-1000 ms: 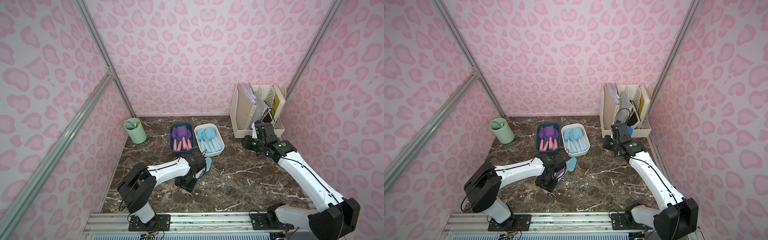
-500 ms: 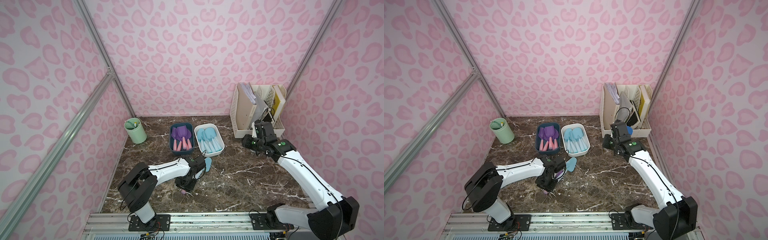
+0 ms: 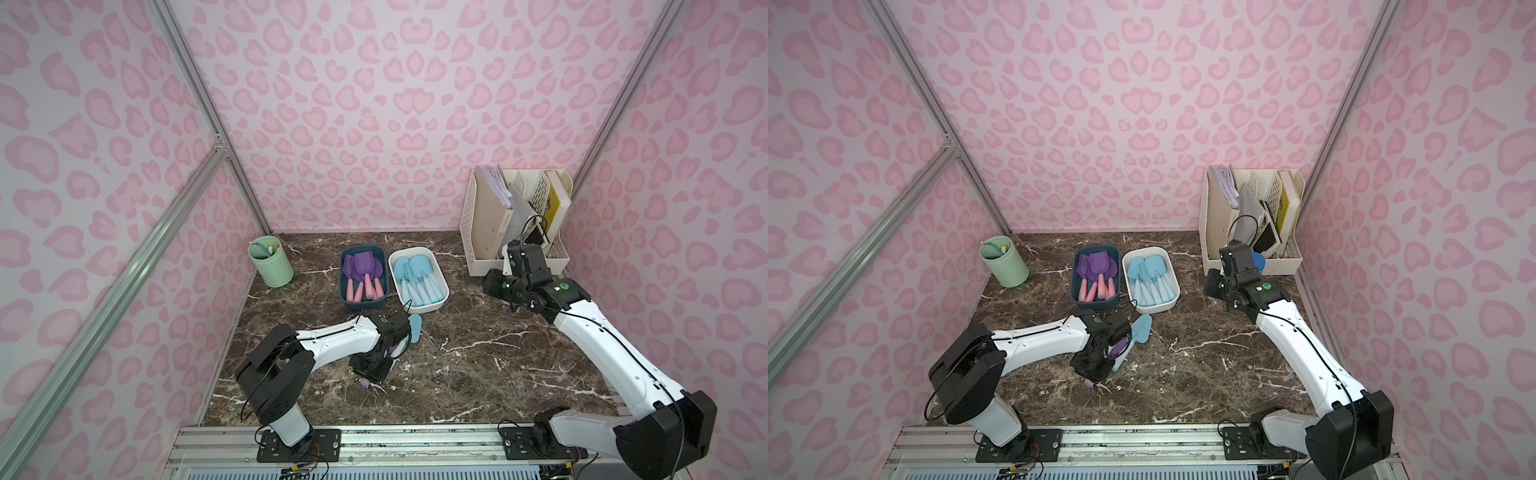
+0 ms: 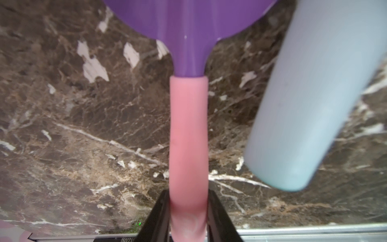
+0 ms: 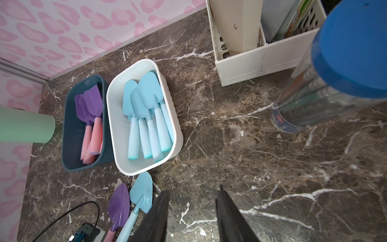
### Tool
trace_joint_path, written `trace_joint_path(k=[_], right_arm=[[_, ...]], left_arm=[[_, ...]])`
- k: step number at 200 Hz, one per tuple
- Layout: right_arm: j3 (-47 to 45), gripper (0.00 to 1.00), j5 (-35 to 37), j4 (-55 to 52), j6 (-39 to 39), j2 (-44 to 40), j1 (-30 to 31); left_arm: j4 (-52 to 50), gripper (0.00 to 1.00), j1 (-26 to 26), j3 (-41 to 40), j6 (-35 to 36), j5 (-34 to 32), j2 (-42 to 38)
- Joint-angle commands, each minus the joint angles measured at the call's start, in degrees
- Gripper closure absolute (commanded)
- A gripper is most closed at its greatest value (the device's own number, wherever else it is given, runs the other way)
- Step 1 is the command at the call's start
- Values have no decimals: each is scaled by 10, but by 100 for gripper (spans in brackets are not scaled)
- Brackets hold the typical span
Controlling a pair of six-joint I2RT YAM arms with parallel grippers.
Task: Sort the small shovels by color and place them into the storage box
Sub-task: Pick up the shovel from the center of the board.
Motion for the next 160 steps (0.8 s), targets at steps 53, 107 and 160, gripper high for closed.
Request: trace_joint_path(k=[53,107,160], right_arm=[[19,58,5,-3,-4,1,2],[18,58,4,-2,-9,-2,2],[18,58,-1,-2,-12,-10,1]], left_arm=[[-35,70,30,5,-31,-62,-6],[-79,71,42,17,-46,-85,-33],[-137,72,45,59,-56,-64,-95]])
